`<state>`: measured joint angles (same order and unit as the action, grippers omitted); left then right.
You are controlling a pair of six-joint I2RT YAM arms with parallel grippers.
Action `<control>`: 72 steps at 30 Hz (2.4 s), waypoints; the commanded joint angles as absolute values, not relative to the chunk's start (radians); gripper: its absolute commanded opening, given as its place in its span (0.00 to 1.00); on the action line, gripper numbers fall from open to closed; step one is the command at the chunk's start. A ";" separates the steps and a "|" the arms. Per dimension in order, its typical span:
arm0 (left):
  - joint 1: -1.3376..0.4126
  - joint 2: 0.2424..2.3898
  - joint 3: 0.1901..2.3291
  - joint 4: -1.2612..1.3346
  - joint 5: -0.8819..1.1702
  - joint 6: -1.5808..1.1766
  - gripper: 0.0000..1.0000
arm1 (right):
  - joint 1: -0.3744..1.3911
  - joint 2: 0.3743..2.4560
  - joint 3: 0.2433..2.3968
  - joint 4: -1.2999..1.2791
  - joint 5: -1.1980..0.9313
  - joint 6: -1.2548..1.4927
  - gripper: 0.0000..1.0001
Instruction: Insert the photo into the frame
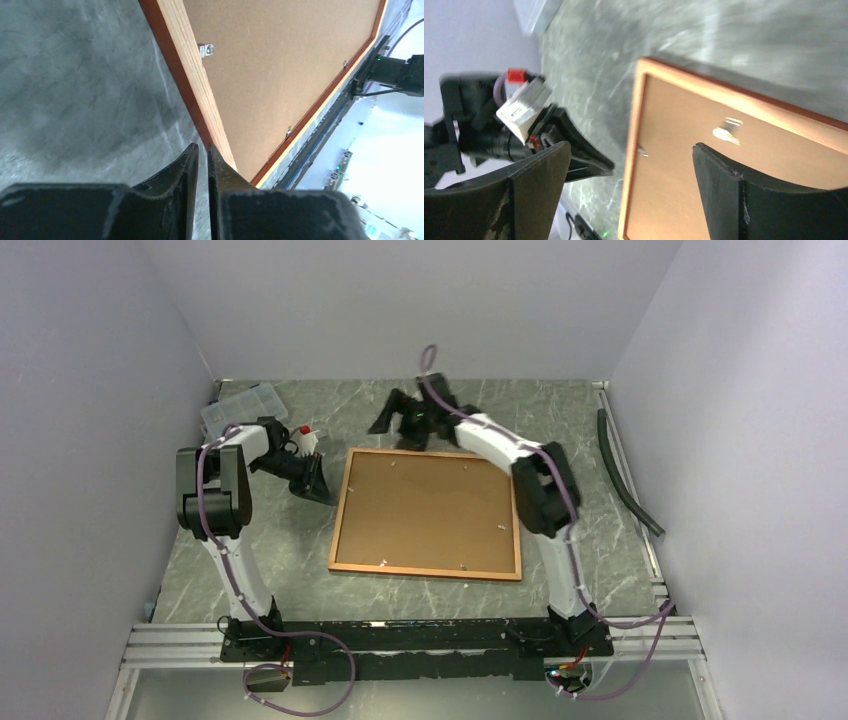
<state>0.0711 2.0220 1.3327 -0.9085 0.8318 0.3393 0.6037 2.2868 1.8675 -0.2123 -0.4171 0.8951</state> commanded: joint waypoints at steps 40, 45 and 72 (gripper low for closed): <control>-0.453 1.788 1.054 -0.855 0.554 0.529 0.16 | 0.344 2.130 1.581 -0.363 -0.261 0.821 1.00; -0.581 1.824 1.113 -0.926 0.623 0.514 0.19 | 0.375 2.269 1.896 -0.533 -0.186 0.779 1.00; 0.068 2.067 1.596 -0.932 0.472 0.371 0.29 | 0.399 1.307 0.705 -0.284 -0.187 0.900 1.00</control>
<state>0.0891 2.0716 1.6039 -0.9649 0.4580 0.4194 0.4011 1.4105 0.7795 -0.3897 -0.1371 0.8402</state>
